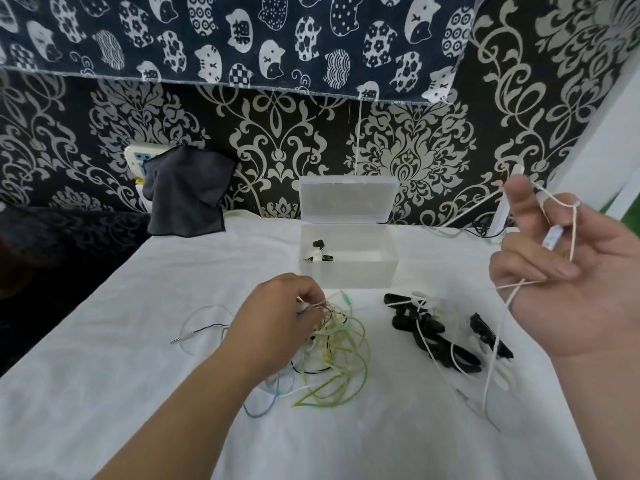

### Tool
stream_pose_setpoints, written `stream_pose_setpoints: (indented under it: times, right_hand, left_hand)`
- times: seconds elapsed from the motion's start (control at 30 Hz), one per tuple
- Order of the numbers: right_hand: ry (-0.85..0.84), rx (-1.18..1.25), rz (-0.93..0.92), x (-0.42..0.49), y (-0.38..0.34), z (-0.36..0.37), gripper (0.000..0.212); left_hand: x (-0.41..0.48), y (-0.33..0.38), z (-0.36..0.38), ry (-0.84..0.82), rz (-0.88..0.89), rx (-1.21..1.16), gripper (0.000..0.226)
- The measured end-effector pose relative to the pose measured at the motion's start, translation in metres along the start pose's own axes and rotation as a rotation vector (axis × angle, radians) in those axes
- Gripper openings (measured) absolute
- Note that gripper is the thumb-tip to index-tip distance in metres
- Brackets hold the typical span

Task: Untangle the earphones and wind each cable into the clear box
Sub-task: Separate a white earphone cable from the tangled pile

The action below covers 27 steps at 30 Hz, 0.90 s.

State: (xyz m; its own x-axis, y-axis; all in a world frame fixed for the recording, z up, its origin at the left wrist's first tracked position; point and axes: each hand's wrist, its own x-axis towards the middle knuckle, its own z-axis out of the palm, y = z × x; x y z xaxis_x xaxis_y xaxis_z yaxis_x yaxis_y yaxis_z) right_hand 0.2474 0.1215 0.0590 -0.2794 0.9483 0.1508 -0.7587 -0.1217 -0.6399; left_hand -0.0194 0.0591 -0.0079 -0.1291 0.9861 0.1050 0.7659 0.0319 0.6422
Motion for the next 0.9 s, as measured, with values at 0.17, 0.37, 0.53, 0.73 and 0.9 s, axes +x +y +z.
stream_pose_setpoints:
  times: [0.17,0.37,0.53,0.73,0.9]
  right_hand:
    - [0.128,-0.013,-0.054,0.001,-0.004,-0.007,0.013]
    - [0.186,-0.035,-0.056,0.003,-0.004,-0.009,0.012]
    - [0.178,-0.010,-0.081,0.004,-0.006,-0.013,0.013]
    - [0.243,0.007,-0.135,0.004,-0.008,-0.018,0.011]
    - [0.262,0.007,-0.132,0.006,-0.008,-0.016,0.011]
  left_hand:
    - [0.003,-0.001,-0.011,0.024,-0.129,-0.372,0.016]
    - [0.003,-0.005,-0.015,0.031,-0.127,-0.822,0.026]
    - [0.001,-0.001,-0.018,0.009,-0.095,-0.622,0.045]
    - [0.002,-0.003,-0.018,-0.061,-0.155,-0.642,0.016]
    - [0.002,-0.005,-0.014,-0.124,-0.204,-0.502,0.013]
